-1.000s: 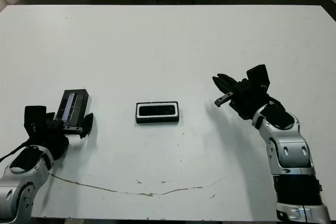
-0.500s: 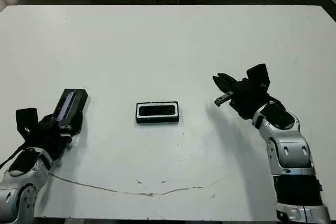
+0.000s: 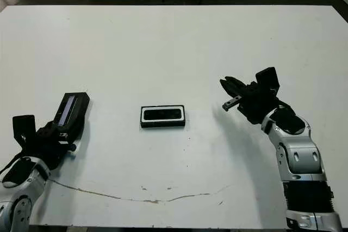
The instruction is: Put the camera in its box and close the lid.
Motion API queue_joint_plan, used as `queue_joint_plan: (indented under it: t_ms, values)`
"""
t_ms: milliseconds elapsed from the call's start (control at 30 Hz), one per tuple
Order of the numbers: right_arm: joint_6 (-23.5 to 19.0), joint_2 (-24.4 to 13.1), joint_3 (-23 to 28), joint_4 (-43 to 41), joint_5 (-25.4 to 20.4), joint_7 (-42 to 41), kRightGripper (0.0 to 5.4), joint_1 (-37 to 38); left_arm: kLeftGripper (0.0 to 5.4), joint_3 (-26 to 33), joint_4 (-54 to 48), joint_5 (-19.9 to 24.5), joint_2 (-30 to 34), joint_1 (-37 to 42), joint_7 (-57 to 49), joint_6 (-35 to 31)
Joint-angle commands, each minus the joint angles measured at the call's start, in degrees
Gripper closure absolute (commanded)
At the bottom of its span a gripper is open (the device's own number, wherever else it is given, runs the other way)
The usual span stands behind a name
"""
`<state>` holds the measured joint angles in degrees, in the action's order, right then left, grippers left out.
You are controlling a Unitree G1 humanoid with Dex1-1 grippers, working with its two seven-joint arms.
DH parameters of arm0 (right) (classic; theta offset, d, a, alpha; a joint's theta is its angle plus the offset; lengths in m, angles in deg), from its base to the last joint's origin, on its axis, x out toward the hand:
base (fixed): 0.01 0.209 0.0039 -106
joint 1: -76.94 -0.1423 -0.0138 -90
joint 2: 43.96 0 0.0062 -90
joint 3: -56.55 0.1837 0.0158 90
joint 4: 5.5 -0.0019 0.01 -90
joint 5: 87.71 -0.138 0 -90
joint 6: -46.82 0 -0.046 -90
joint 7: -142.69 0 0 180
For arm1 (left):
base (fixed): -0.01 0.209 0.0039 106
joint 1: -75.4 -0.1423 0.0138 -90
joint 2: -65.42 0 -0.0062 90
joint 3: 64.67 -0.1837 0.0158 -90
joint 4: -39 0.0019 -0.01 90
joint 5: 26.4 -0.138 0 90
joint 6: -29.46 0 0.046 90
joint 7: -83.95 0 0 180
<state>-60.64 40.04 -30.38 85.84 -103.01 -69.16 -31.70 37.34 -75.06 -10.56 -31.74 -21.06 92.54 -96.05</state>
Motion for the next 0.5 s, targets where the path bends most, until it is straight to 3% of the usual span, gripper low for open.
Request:
queue_joint_plan:
  t_ms: [33, 133, 300, 500]
  values:
    - [-0.35, -0.09, -0.14, 0.15, 0.43, 0.23, 5.4, 1.31, 2.91, -0.15, -1.73, -0.87, 2.96, -0.31, 1.98, 2.85]
    - [-0.08, 0.05, -0.25, 0.47, 0.48, 0.16, 5.4, 1.27, 2.91, 0.81, -2.27, -0.64, 6.15, 1.46, 5.3, 7.26]
    - [0.4, 0.37, -0.4, 0.92, 0.76, 0.38, 5.4, 1.28, 2.91, 3.07, 2.81, 0.43, 12.9, 7.44, 15.47, 21.49]
    - [0.42, 0.58, -0.35, 0.87, 0.77, 0.56, 5.4, 1.19, 2.91, 1.31, 7.62, 0.41, 20.49, 16.12, 23.52, 26.35]
